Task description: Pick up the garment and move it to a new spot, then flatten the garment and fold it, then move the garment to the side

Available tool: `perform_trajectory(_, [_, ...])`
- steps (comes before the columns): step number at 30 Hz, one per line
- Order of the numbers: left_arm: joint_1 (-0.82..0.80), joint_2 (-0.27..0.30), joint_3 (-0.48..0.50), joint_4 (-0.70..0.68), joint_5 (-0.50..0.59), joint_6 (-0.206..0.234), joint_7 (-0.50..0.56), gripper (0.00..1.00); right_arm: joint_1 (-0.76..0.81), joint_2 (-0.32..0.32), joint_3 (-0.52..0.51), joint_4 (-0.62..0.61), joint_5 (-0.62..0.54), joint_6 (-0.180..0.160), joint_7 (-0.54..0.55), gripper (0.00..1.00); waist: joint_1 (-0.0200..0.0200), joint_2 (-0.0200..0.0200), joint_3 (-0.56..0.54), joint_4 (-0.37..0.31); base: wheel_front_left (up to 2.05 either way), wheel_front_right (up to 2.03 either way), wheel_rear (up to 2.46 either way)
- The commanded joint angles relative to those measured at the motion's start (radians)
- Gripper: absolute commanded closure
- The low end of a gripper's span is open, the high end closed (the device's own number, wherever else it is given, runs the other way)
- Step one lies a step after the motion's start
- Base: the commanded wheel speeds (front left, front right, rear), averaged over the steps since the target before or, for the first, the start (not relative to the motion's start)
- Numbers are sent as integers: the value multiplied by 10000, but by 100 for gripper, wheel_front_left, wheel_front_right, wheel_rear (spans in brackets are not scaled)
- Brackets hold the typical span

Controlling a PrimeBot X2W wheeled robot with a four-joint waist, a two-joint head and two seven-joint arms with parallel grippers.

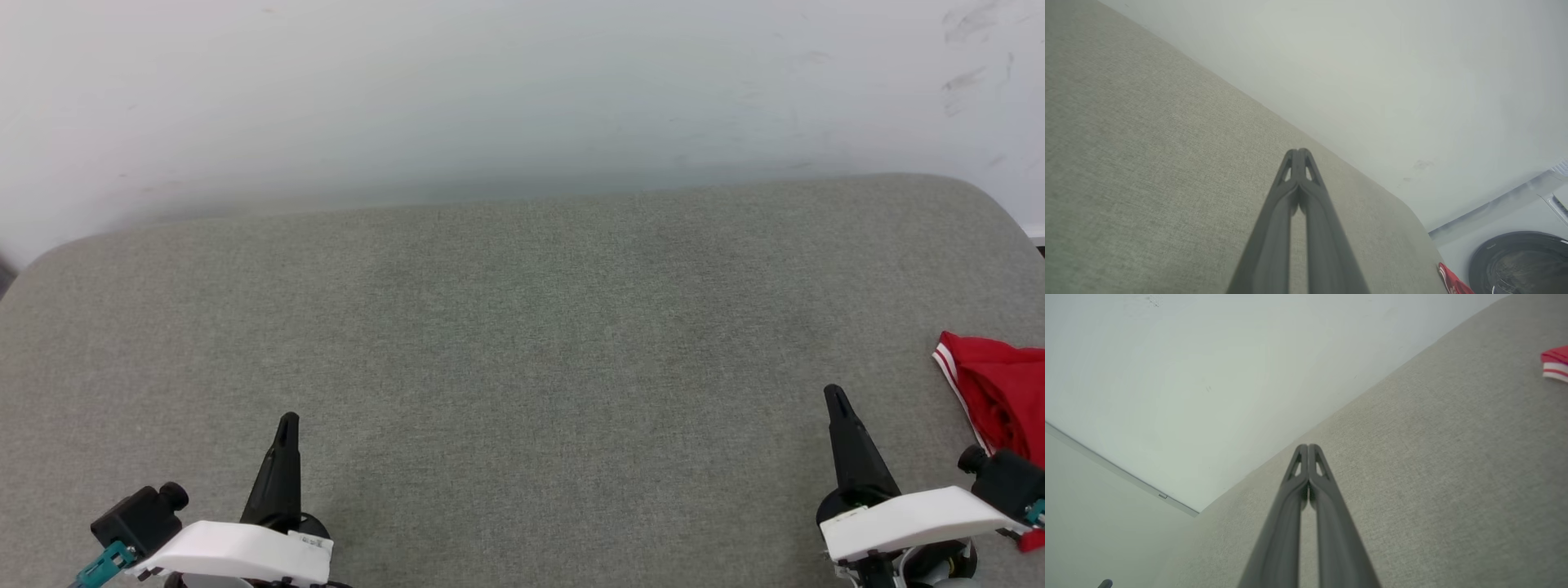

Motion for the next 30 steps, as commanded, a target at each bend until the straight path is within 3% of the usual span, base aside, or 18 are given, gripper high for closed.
perform_trajectory(1, [-245,64,40,-66,-291,-10,56,100,-290,-76,-50,-99,316,0,53,100,-1,0,0,3,0,0,0])
perform_trajectory(30, [-695,64,229,454,-3780,-18,920,100,-492,-117,-458,175,3855,-1,854,100,-1,0,-10,81,0,0,0])
